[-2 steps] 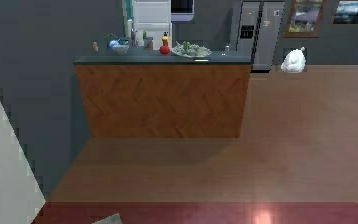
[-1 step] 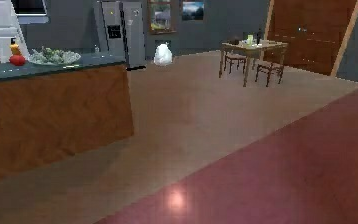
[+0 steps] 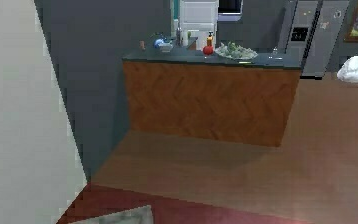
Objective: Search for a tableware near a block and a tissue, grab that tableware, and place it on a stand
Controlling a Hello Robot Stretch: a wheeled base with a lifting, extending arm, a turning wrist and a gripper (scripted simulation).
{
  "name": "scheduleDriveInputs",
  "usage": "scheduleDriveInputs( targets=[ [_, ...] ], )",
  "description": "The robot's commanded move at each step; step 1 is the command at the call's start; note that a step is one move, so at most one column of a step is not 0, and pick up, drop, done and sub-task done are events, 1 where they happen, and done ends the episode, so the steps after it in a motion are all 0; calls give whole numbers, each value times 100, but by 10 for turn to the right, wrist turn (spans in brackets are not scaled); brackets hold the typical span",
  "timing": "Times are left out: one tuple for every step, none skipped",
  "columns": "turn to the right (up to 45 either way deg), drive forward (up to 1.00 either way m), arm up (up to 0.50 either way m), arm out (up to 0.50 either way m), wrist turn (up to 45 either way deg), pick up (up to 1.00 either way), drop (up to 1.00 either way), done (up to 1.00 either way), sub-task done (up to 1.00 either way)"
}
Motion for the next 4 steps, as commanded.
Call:
scheduleDriveInputs(
  targets=[
    [-450,0,0,0,0,0,0,0,0],
    [-450,0,0,0,0,0,0,0,0],
    [450,0,0,0,0,0,0,0,0],
    [450,0,0,0,0,0,0,0,0]
  ],
)
